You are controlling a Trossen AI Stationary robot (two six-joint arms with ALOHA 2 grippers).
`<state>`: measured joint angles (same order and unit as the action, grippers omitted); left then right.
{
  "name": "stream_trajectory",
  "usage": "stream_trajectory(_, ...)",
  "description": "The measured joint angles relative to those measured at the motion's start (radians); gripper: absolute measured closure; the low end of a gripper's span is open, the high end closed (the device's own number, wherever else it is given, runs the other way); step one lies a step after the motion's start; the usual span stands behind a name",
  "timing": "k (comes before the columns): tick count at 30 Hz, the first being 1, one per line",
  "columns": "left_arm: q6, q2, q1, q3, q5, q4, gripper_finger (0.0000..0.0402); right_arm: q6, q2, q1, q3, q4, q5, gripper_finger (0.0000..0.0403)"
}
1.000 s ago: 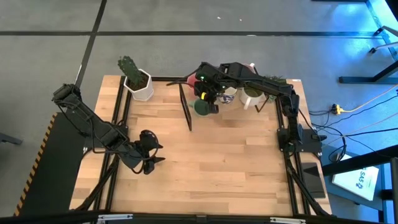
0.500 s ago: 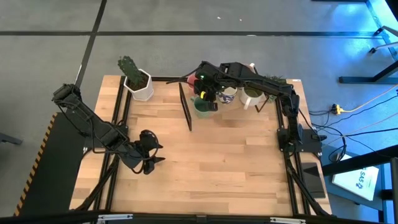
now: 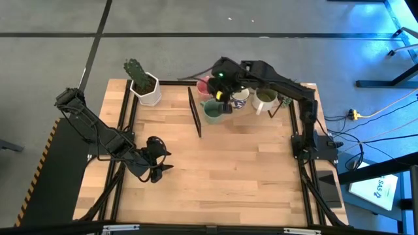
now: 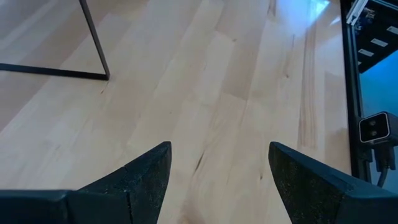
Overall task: Place coffee mugs
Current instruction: Put the green mug on the shelf
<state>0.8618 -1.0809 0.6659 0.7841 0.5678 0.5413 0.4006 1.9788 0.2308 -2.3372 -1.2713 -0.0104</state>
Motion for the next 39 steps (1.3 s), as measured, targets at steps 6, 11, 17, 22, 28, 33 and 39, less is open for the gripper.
stream_trajectory(6, 0.000, 0.000, 0.000, 0.000, 0.016, 0.006, 0.0139, 0.011, 0.025, -0.162, 0.008, -0.090, -0.016, 0.0391)
stream_trajectory(11, 0.000, 0.000, 0.000, 0.000, 0.025, 0.012, 0.0139, 0.020, 0.089, -0.259, 0.009, -0.190, 0.088, 0.0398)
stream_trajectory(17, 0.000, 0.000, 0.000, 0.000, 0.026, 0.020, 0.0139, 0.030, 0.130, -0.247, 0.009, -0.240, 0.184, 0.0400)
stream_trajectory(22, 0.001, 0.000, 0.000, 0.000, 0.025, 0.020, 0.0139, 0.031, 0.131, -0.205, 0.009, -0.241, 0.189, 0.0401)
stream_trajectory(28, 0.000, 0.000, 0.000, 0.000, 0.024, 0.027, 0.0139, 0.048, 0.131, -0.169, 0.009, -0.240, 0.183, 0.0402)
stream_trajectory(33, 0.000, 0.000, 0.000, 0.000, 0.026, 0.027, 0.0139, 0.052, 0.131, -0.171, 0.009, -0.222, 0.186, 0.0401)
stream_trajectory(39, 0.001, 0.000, 0.000, 0.000, 0.040, 0.027, 0.0139, 0.077, 0.129, -0.161, 0.009, -0.198, 0.200, 0.0402)
